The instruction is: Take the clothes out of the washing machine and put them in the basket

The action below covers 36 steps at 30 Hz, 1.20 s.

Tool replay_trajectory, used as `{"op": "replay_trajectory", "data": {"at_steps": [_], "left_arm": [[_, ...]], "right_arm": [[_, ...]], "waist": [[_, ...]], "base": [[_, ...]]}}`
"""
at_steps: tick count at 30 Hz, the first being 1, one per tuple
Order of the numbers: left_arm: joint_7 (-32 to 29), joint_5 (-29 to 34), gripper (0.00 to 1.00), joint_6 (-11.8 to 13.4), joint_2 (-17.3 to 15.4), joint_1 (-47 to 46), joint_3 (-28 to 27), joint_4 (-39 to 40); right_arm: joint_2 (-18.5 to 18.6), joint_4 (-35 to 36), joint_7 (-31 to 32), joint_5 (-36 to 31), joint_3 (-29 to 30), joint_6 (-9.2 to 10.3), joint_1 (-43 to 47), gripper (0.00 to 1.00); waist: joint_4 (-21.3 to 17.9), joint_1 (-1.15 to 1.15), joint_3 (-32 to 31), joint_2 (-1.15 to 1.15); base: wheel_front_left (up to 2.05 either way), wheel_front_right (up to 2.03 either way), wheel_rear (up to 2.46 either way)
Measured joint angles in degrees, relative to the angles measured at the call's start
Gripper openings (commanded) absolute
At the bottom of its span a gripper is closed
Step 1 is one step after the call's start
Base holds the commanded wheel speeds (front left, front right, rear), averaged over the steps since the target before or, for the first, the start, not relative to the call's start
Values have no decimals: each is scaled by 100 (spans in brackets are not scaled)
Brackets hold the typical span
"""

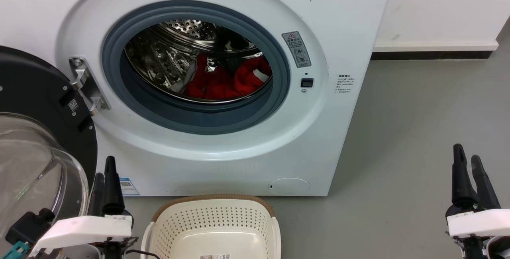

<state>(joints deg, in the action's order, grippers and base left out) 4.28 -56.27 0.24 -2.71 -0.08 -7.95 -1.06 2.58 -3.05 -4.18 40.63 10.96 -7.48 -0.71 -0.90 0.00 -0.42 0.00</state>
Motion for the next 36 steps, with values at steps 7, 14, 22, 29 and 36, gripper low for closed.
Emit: {"op": "replay_trajectory", "data": {"at_steps": [7,14,22,29,36], "left_arm": [[118,804,100,129,-1,138,282,236],[245,1479,100,16,-2,286,504,236],[361,2150,100,37,-3,354,609,307],[460,2735,100,223,-4,408,710,455],[561,3195,100,323,-7,462,772,523]], "right_arm": [[0,245,-121,-694,-123,-1,82,100],[2,415,-245,-1248,-311,-1,175,100],[3,583,-369,-1936,-445,-1,233,100],[4,704,-471,-2436,-521,-1,312,100],[5,730,-583,-2919,-611,-2,379,100]], "waist": [[-25,0,-10,0],[-41,0,-24,0],[-46,0,-47,0],[-51,0,-65,0],[-57,0,-77,0]], "base": [[0,0,0],[0,0,0],[0,0,0],[0,0,0],[0,0,0]]}}
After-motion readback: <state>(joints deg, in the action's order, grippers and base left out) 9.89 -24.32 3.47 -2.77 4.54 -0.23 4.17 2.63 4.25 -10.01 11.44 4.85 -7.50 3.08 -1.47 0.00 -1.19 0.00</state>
